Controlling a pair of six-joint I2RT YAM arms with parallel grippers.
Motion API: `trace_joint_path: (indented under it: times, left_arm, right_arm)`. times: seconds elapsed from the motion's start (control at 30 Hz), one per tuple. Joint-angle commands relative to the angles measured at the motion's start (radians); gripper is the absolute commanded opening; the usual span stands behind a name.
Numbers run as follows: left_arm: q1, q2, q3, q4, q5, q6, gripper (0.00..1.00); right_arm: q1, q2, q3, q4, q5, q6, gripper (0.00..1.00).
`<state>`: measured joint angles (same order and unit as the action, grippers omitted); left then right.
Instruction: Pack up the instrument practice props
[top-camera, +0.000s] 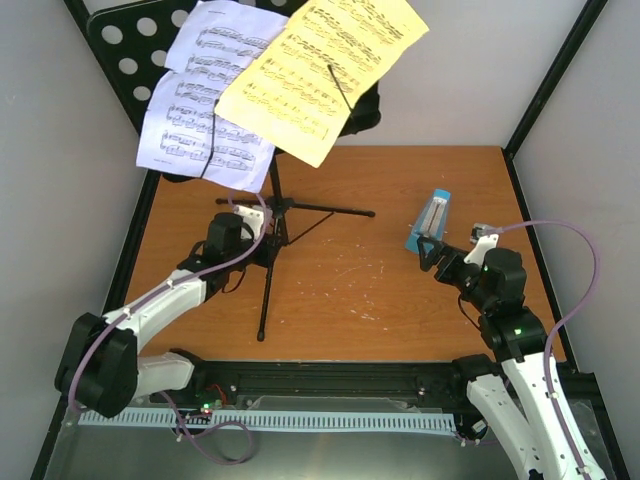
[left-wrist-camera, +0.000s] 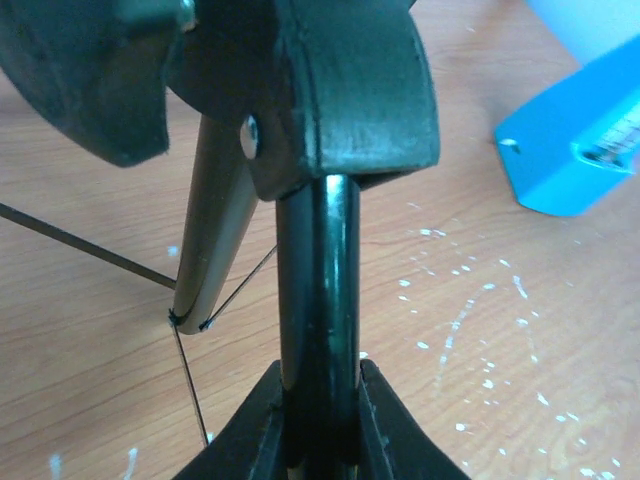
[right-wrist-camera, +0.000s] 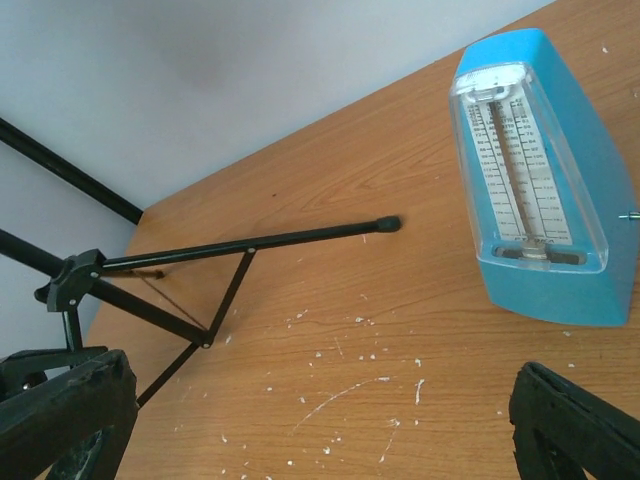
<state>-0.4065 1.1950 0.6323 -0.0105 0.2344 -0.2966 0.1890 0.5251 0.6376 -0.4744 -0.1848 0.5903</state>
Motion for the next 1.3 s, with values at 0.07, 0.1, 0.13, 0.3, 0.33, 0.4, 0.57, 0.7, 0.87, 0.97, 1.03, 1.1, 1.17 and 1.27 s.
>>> trace_joint_path:
  times: [0.07,0.1,0.13,0.3,0.33,0.4,0.57,0.7,0.87,0.97,1.03,1.1,1.17,1.27]
  left_arm:
    - [-0.060,0.092,0.065,0.090,0.244,0.217,0.00]
    - [-0.065,0.097,0.069,0.089,0.245,0.228,0.00]
    - [-0.069,0.107,0.079,0.083,0.251,0.237,0.00]
    - [-0.070,0.127,0.092,0.064,0.231,0.241,0.32]
    - [-0.071,0.124,0.090,0.066,0.215,0.231,0.55]
    - [-0.072,0.110,0.083,0.071,0.180,0.210,0.72]
    - [-0.074,0.001,0.029,0.107,0.110,0.111,0.95]
    - [-0.071,-0.118,-0.006,0.087,0.080,0.013,0.99]
    - [-0.043,-0.246,0.102,-0.169,-0.038,-0.096,1.00]
    - [0.006,-0.289,0.231,-0.293,0.072,-0.082,0.99]
    - [0.014,-0.287,0.313,-0.375,0.128,-0.013,0.99]
    - [0.014,-0.286,0.375,-0.447,0.109,0.089,1.00]
    - [0.014,-0.316,0.364,-0.451,0.030,0.182,0.99]
    - [0.014,-0.370,0.290,-0.385,-0.077,0.239,0.99]
  right_arm:
    - [-0.008,-0.024,-0.020,0.044,-0.073,-0.092,1.00]
    - [-0.008,-0.028,-0.033,0.060,-0.091,-0.105,1.00]
    - [-0.008,-0.030,-0.047,0.080,-0.108,-0.128,1.00]
    - [-0.008,0.012,-0.108,0.204,-0.244,-0.201,1.00]
    - [-0.008,0.033,-0.113,0.230,-0.274,-0.215,1.00]
    - [-0.008,0.087,-0.113,0.279,-0.331,-0.251,1.00]
    - [0.000,0.242,-0.093,0.412,-0.407,-0.341,0.98]
    - [0.061,0.408,-0.015,0.461,-0.435,-0.481,0.97]
    - [0.106,0.660,0.111,0.528,-0.592,-0.597,0.96]
    - [0.124,0.792,0.207,0.516,-0.644,-0.682,0.94]
    - [0.148,0.870,0.271,0.471,-0.627,-0.757,0.93]
    - [0.164,0.944,0.328,0.431,-0.615,-0.799,0.92]
    - [0.171,1.004,0.363,0.438,-0.624,-0.815,0.91]
    - [0.183,1.089,0.409,0.440,-0.652,-0.838,0.86]
